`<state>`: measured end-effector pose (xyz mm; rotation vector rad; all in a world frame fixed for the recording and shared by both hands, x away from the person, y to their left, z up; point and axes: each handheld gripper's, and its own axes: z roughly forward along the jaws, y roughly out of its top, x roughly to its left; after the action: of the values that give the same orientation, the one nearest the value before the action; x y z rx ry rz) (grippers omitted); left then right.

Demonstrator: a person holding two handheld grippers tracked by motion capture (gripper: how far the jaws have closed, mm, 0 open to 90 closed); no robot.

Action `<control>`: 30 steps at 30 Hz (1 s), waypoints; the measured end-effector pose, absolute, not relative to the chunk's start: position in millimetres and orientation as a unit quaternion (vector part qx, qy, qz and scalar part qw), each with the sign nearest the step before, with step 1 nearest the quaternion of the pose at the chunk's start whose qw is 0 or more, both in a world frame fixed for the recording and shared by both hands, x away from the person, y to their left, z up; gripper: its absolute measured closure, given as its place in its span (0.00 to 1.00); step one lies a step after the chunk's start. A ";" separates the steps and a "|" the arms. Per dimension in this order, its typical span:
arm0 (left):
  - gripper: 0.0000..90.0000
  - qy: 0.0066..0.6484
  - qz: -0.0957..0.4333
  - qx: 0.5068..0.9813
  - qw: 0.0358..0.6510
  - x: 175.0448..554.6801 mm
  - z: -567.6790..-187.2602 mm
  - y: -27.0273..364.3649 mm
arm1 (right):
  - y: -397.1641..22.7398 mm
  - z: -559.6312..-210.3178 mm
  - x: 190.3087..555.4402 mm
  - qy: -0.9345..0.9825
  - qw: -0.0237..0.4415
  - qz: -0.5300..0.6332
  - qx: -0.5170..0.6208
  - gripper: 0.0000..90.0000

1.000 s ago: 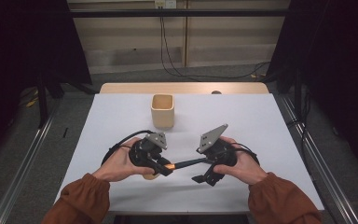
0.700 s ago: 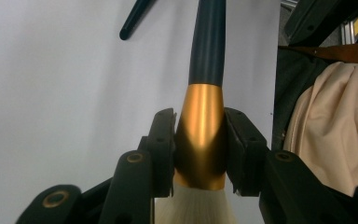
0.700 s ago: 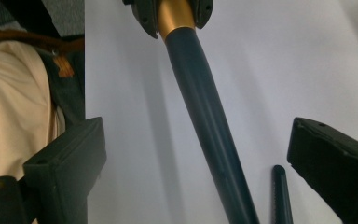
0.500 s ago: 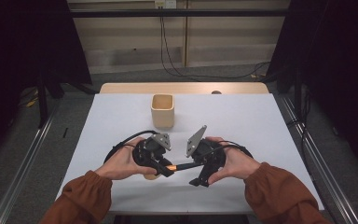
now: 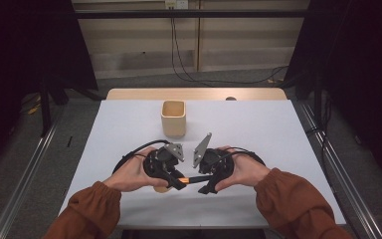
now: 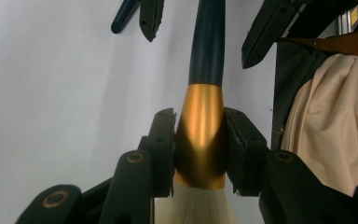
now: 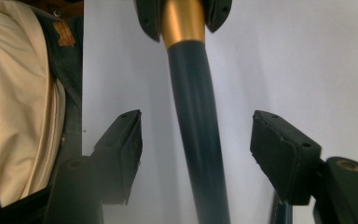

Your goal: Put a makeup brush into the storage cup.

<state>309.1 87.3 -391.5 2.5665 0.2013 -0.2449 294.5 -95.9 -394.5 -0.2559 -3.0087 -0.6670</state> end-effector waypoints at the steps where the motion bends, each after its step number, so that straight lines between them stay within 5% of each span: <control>1: 0.73 0.074 -0.091 0.954 0.275 308.9 -392.0 86.8 | -95.7 -394.4 294.7 -0.972 0.026 -0.217 -0.083 0.45; 30: 0.73 0.070 -0.099 0.952 0.282 309.9 -394.5 87.2 | -89.9 -395.9 295.6 -0.966 0.036 -0.250 -0.055 0.83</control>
<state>309.9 87.2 -394.5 2.5498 0.1881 -0.2646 295.6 -89.9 -395.9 -0.1684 -2.9663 -0.7684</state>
